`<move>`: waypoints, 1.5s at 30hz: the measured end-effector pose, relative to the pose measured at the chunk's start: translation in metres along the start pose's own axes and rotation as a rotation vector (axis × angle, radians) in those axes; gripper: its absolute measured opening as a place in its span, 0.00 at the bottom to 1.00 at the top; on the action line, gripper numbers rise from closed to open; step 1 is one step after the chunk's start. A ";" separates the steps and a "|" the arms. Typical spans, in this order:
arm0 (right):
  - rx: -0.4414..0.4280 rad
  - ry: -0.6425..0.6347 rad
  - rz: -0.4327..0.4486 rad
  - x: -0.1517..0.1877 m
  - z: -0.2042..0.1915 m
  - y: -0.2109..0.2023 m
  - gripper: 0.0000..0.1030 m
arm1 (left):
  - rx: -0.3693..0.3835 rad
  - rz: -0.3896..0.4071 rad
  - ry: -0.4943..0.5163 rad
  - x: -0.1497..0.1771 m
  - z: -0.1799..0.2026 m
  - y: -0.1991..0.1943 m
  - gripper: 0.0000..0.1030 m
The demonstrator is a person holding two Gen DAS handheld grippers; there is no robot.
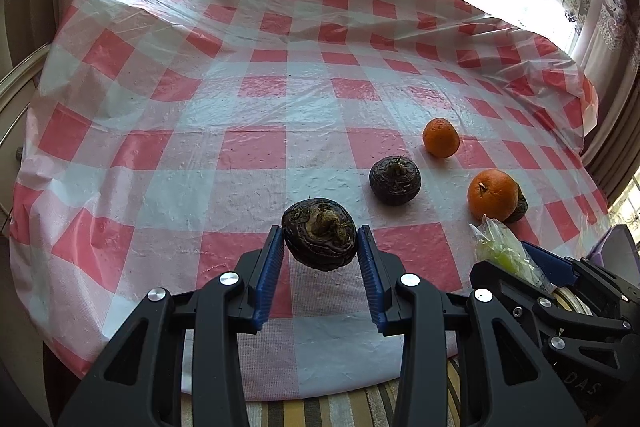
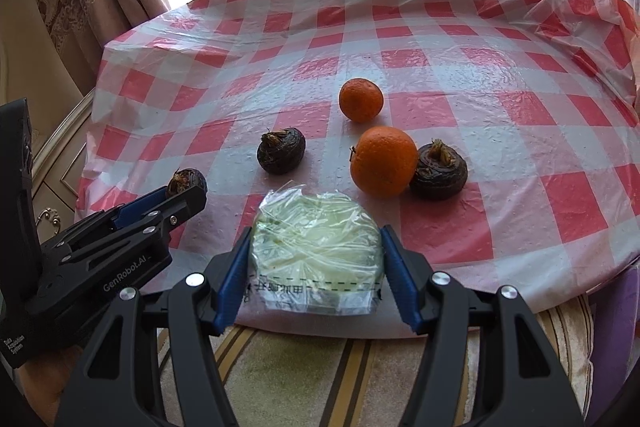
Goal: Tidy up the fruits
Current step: 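Lift and carry the bulb with the left gripper while the right gripper carries the cabbage half toward the box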
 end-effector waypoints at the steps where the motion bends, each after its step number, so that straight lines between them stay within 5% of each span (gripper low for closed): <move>1: 0.000 0.005 0.001 0.000 0.002 -0.001 0.61 | -0.002 0.005 0.005 -0.001 0.001 -0.002 0.35; 45: 0.067 0.154 0.045 0.023 0.097 -0.070 0.60 | 0.110 0.001 0.271 0.009 0.122 -0.020 0.35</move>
Point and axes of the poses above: each gripper's, at about its wrist camera, not at the fingertips, and y roughly the way its jaws point, z to its right, x to its underside, the point moved 2 cm from there along y, roughly the way its jaws point, and after that the axes turned 3 degrees about x, right-handed, at the moved point
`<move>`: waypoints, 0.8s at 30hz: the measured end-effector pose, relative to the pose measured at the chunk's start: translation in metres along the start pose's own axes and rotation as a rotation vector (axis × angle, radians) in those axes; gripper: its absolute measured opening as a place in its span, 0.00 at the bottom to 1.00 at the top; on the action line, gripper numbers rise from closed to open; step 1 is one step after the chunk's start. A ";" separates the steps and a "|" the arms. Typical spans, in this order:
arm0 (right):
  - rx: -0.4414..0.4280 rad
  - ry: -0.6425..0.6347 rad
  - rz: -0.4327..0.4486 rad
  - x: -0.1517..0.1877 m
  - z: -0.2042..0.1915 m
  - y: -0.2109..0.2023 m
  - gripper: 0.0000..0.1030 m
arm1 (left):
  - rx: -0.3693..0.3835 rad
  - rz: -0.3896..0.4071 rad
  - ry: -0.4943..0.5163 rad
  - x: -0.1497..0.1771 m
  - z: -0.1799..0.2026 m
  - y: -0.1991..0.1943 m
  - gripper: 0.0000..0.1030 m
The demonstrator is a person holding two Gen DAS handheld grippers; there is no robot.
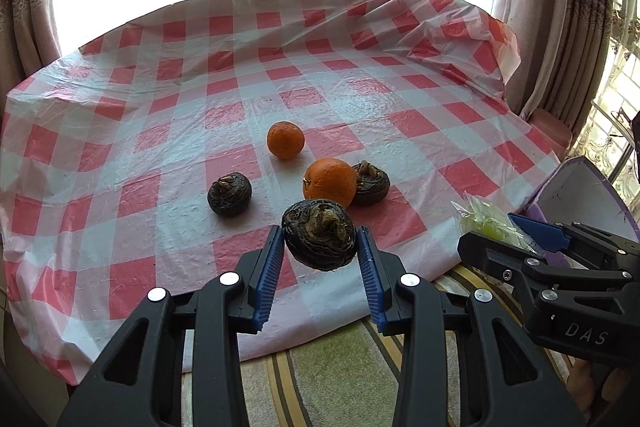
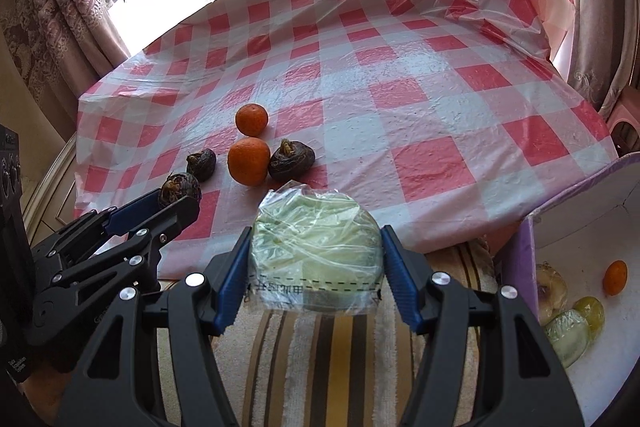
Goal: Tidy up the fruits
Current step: 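Lift and carry the bulb with the left gripper while the right gripper carries the cabbage half toward the box, then lower both grippers into the box and open them to release the bulb and cabbage half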
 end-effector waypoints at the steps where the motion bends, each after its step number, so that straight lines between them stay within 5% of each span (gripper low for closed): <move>1: 0.004 0.005 0.003 0.000 0.004 -0.002 0.60 | 0.004 -0.002 0.007 -0.001 0.004 0.001 0.35; 24: 0.199 0.174 0.071 -0.007 0.134 -0.045 0.60 | 0.155 -0.028 0.220 -0.018 0.123 0.027 0.35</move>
Point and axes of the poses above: each gripper's, at about its wrist camera, not at the fingertips, and y roughly the way its jaws point, z to its right, x to its underside, the point moved 2 cm from there along y, roughly the way its jaws point, and after that the axes turned 3 degrees about x, right-handed, at the moved point
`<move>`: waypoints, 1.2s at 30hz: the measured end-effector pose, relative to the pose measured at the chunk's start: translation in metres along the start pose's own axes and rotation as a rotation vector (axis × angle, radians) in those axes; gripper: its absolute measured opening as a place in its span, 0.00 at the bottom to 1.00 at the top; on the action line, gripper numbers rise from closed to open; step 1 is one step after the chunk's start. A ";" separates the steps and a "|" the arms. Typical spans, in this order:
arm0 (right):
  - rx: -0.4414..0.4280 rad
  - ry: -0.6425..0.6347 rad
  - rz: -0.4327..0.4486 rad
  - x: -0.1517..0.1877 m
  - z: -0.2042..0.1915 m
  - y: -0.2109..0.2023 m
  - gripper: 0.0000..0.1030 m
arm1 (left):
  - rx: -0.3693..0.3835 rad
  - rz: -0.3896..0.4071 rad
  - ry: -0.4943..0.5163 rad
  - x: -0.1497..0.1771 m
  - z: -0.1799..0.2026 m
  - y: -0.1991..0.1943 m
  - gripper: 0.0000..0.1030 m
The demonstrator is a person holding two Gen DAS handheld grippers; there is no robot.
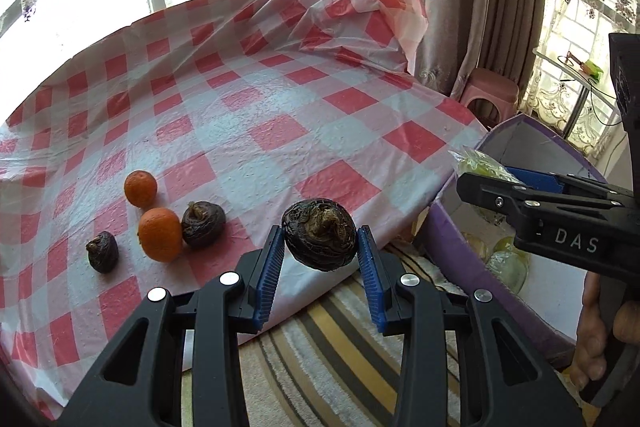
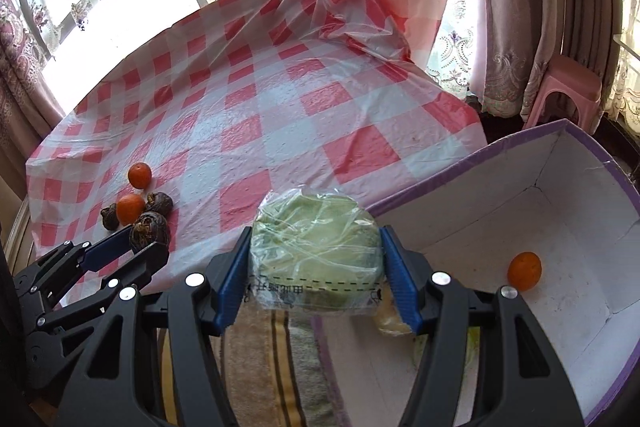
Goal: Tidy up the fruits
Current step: 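Lower both grippers into the box and open them to release the bulb and cabbage half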
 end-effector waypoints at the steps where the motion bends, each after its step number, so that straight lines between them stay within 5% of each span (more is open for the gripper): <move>1: 0.018 0.011 0.003 -0.002 0.008 0.000 0.60 | 0.008 0.000 0.016 -0.002 0.008 0.002 0.35; 11: 0.177 0.096 -0.003 -0.010 0.085 0.005 0.60 | 0.112 -0.034 0.142 -0.016 0.076 0.031 0.35; 22: 0.317 0.131 -0.125 -0.005 0.137 0.041 0.60 | 0.280 -0.168 0.327 -0.013 0.152 0.079 0.35; 36: 0.421 0.130 -0.259 0.001 0.156 0.084 0.60 | 0.269 -0.294 0.421 -0.009 0.184 0.133 0.35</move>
Point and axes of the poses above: each gripper's, at about its wrist camera, not at the fingertips, and y roughly the way its jaws point, z to its right, x to its underside, the point moved 2 cm from there along y, roughly the way its jaws point, and after that the axes turned 3 degrees about x, right-handed, at the moved point
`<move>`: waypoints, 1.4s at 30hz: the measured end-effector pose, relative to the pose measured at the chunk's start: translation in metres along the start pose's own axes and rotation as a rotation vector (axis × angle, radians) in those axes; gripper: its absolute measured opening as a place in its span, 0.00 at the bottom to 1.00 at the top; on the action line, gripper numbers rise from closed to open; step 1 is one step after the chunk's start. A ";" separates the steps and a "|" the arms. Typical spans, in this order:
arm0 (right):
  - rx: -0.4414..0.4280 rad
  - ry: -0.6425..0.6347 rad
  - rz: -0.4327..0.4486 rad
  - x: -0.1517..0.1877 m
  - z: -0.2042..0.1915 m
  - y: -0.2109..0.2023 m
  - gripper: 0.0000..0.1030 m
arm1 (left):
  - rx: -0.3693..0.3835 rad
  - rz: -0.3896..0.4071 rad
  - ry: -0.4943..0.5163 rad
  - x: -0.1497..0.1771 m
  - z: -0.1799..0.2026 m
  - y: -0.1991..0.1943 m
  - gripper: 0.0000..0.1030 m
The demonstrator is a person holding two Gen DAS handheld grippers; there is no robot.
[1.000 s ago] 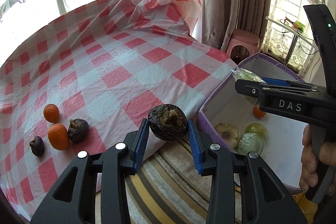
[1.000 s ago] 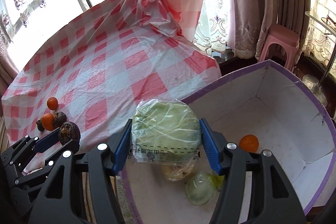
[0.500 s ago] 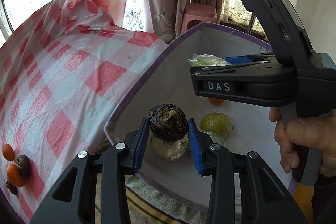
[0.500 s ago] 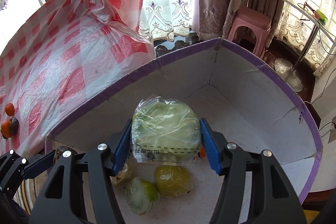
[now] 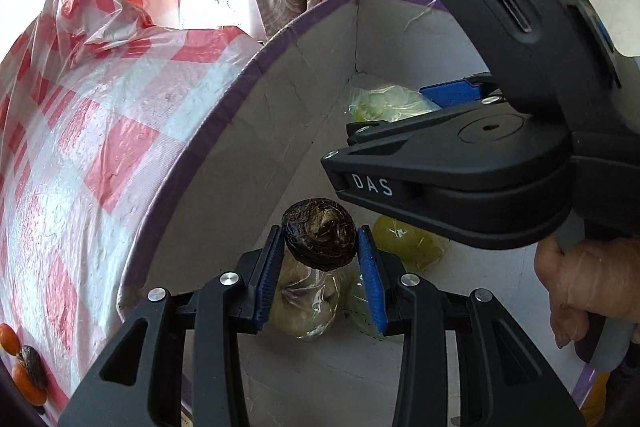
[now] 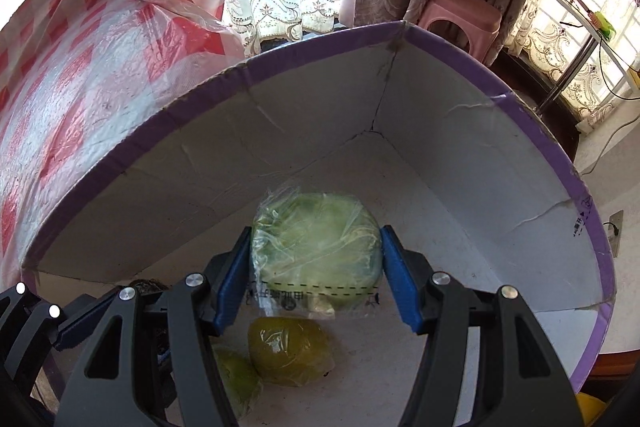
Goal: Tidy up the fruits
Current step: 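Lower both grippers into the box and open them to release the bulb and cabbage half, then move both grippers back out of the box over the tablecloth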
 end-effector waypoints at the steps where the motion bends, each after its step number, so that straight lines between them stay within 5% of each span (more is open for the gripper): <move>1: 0.000 0.000 -0.006 0.001 0.001 0.003 0.60 | 0.000 -0.006 -0.003 0.000 0.000 0.002 0.35; 10: 0.009 -0.007 -0.012 0.003 -0.001 0.006 0.62 | 0.007 0.002 -0.023 -0.004 -0.006 0.004 0.38; 14: 0.015 0.000 0.005 0.004 -0.002 0.004 0.69 | 0.022 0.032 -0.034 -0.004 -0.015 -0.001 0.57; 22: 0.016 0.040 0.050 -0.002 0.007 -0.010 0.79 | 0.035 0.100 -0.045 -0.002 -0.024 -0.015 0.78; 34: -0.007 0.145 0.156 -0.002 0.035 -0.043 0.81 | 0.036 0.276 -0.051 0.039 -0.025 -0.073 0.84; 42: -0.048 0.227 0.292 0.003 0.044 -0.086 0.81 | 0.044 0.414 -0.142 0.041 -0.047 -0.111 0.85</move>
Point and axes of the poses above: each gripper's, at about its wrist camera, not at the fingertips, and y roughly the way its jaws point, z to its right, x to its underside, the point moved 2 cm from there along y, roughly the way its jaws point, and after that the axes turned 3 degrees about x, right-handed, at the moved point
